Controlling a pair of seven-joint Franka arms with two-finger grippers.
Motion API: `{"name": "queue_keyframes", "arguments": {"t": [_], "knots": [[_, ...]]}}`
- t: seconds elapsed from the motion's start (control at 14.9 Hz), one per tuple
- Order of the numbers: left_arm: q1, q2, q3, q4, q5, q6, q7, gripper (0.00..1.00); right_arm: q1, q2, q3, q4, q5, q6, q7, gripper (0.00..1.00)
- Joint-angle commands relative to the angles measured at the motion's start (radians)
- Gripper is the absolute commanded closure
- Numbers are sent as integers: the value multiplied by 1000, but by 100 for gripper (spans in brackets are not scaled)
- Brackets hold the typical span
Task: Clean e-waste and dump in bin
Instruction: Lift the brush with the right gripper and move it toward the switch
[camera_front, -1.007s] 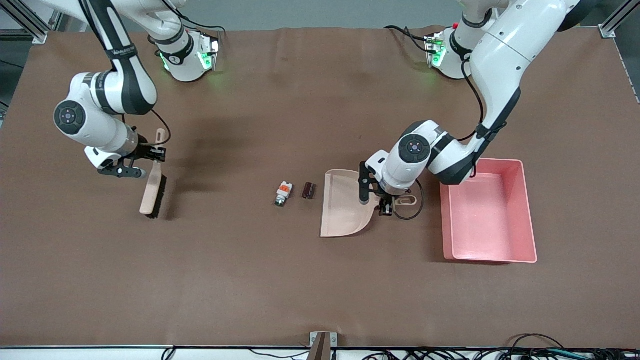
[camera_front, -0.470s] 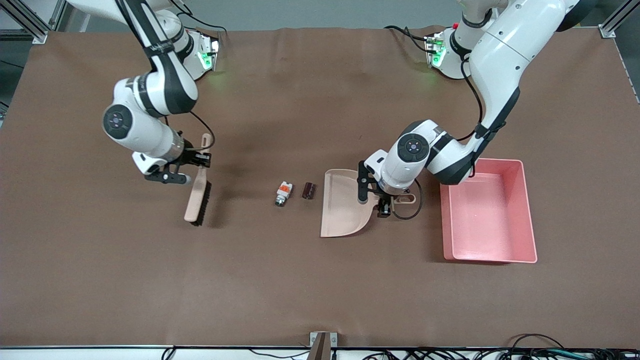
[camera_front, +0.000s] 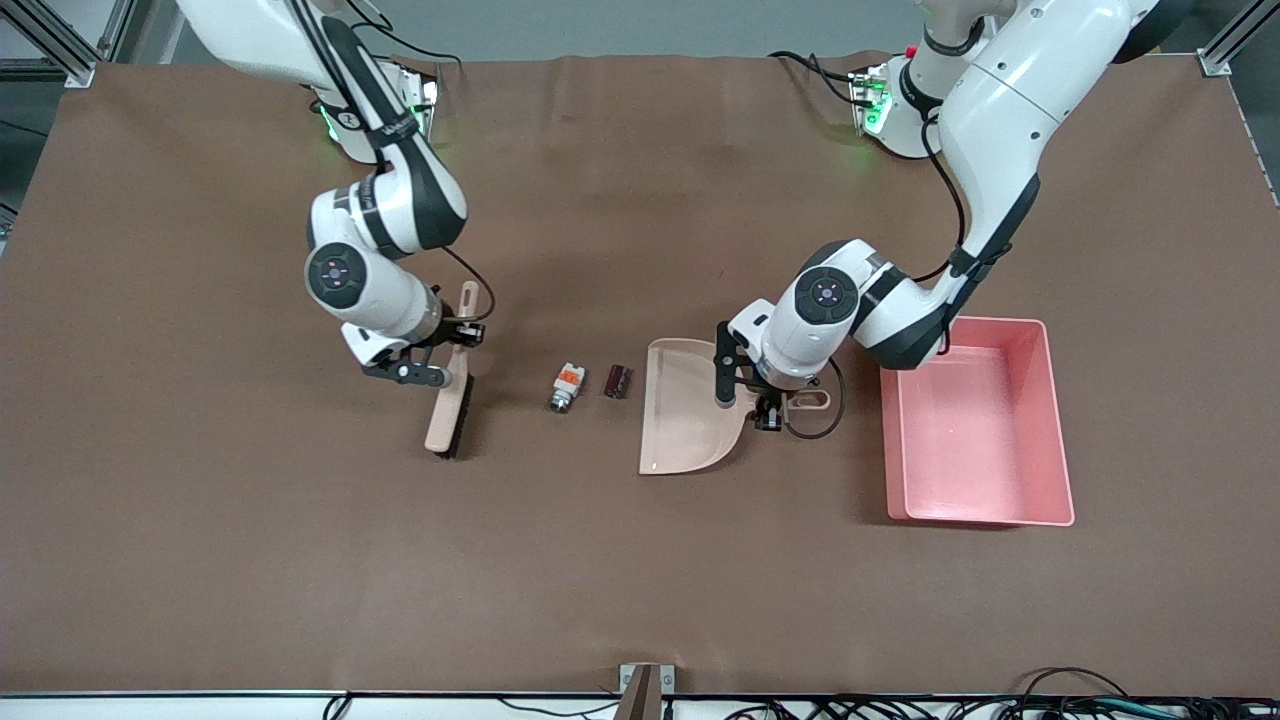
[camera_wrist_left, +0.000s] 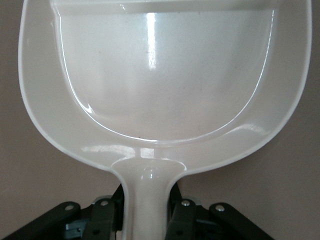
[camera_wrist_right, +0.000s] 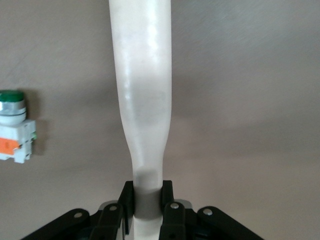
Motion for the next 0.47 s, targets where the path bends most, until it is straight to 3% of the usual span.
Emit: {"name": "queue_keyframes", "arguments": {"t": [0.0,0.4], "knots": [[8,-14,-12,-1,17,2,10,66,85,20,-5,29,44,0,36,100],[18,-28,-30,-6,17,1,13,66,180,80,-7,88,125,24,88,100]]}}
